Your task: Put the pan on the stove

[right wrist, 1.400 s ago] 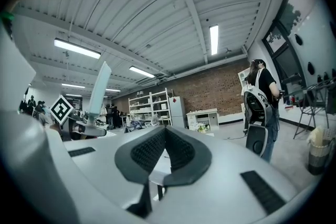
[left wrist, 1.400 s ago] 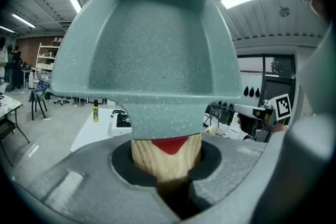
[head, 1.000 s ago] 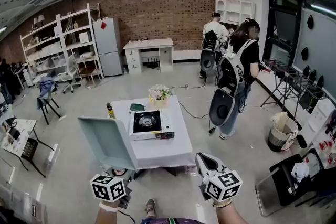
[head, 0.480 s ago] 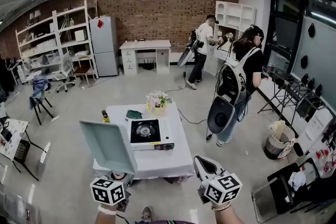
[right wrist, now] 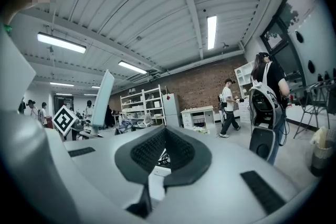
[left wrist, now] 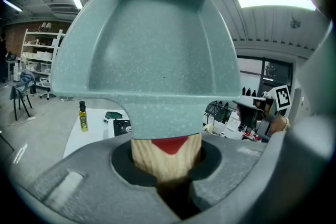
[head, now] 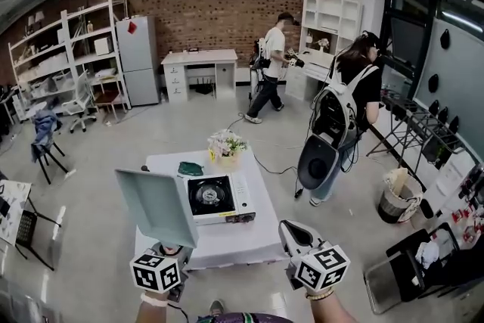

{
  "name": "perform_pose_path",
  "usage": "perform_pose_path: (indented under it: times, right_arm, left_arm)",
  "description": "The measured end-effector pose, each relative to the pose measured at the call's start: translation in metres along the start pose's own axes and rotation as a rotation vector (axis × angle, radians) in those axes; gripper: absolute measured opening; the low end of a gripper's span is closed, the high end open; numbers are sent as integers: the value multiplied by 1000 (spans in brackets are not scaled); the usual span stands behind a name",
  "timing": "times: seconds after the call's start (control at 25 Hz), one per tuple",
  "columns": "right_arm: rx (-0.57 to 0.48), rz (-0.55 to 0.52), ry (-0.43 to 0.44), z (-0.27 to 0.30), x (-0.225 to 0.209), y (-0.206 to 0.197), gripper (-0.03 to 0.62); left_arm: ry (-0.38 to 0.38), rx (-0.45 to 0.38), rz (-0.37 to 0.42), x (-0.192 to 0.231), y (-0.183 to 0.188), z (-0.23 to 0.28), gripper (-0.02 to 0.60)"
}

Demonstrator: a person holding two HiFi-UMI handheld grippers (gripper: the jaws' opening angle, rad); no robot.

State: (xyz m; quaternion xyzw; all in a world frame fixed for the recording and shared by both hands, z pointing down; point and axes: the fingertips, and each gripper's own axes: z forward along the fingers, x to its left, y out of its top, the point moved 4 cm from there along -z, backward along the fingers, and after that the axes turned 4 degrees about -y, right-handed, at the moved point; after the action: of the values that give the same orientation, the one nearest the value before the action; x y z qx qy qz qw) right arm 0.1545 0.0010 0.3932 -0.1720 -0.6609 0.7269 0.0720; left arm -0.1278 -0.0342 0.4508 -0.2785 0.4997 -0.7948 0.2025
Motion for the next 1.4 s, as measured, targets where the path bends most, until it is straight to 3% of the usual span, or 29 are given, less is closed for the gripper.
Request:
perform_pose_path:
  times: [0.72, 1.4]
  right_arm:
    - [14, -31, 34, 151, 75, 4, 0]
    - [51, -36, 34, 211, 105, -13, 0]
  left_arm:
    - [-23, 65, 43, 150, 42, 27, 95]
    - [-58, 117, 34, 209, 32, 35, 95]
